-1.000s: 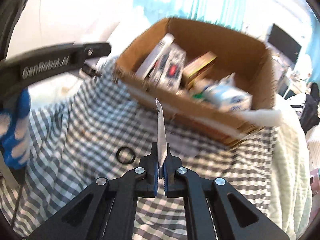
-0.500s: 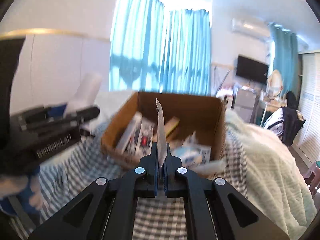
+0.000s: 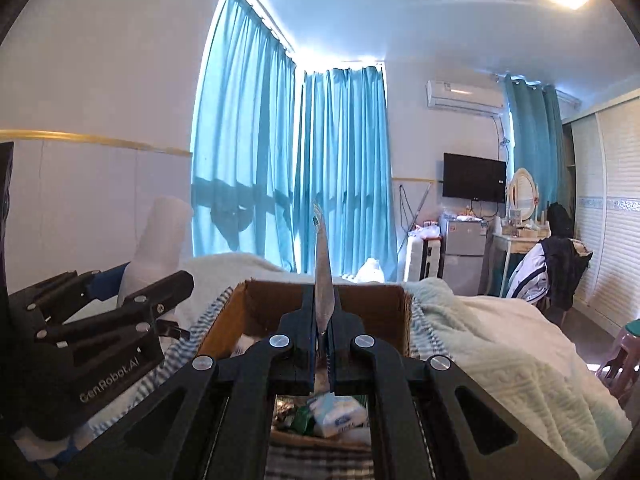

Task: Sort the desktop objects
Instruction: 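Carry the white bottle and packet up over the cardboard box with both tools, then lower both tools into the box and open them to release the items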

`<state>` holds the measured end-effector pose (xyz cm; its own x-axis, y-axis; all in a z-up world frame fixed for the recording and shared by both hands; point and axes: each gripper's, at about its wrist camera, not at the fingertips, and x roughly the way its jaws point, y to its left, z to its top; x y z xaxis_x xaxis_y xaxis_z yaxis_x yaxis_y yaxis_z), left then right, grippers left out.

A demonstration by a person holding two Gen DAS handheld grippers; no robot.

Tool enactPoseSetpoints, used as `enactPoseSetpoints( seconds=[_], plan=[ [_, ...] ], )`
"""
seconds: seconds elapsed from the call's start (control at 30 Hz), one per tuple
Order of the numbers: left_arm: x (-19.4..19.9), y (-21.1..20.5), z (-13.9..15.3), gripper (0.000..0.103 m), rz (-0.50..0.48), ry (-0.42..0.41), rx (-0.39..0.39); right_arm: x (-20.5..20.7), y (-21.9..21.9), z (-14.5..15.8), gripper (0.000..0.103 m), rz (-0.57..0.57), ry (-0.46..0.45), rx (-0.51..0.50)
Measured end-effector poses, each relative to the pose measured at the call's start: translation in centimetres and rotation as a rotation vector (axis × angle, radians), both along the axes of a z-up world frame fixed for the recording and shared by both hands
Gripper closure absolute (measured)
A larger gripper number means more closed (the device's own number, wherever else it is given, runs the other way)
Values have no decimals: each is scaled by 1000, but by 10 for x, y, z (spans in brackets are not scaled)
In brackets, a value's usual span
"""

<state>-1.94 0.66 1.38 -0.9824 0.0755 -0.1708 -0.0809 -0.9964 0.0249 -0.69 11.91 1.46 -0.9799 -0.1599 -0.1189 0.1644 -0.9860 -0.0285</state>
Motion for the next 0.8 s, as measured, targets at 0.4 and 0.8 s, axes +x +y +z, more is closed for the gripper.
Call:
enactPoseSetpoints(
  seconds=[0.4,0.8],
  plan=[
    [-71,-10,-23,59,13,-54,13,-50,10,-10,100,-34,-42,-1],
    [-143,-10,-90,59,-27,-308,5,-132,18,-57,100,-48,-289,28]
  ],
)
